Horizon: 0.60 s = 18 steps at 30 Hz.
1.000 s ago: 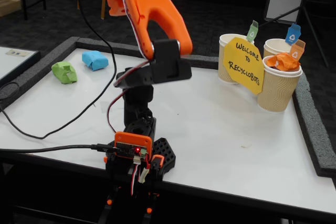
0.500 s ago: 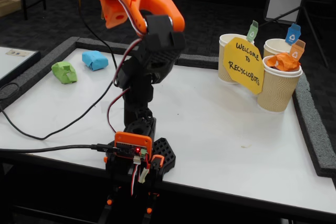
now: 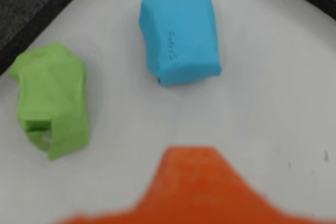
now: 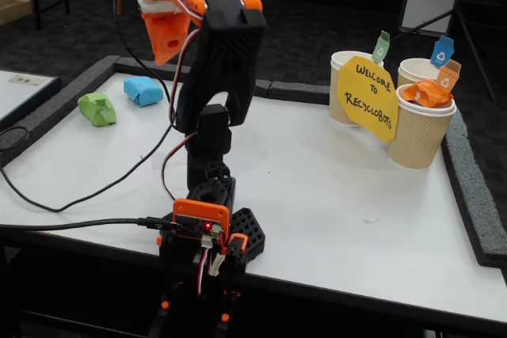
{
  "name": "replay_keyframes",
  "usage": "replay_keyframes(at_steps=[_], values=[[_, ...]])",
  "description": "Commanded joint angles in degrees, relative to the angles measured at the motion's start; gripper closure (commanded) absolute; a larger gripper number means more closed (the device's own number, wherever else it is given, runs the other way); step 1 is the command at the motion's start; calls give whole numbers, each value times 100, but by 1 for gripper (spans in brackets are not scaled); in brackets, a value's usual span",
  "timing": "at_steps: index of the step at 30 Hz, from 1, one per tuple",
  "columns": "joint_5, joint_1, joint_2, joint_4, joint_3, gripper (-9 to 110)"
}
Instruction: Sort rubbish by color.
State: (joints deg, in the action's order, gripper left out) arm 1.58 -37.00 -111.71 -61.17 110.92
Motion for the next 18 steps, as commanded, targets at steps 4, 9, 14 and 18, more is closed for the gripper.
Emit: replay_keyframes(at_steps=[4,9,14,18], values=[[-88,-88,466,334,-1187,101],[-88,-88,1072,457,-1564,101],[-88,-88,1679,483,-2021,101],[-88,-88,2004,519,-2355,101]])
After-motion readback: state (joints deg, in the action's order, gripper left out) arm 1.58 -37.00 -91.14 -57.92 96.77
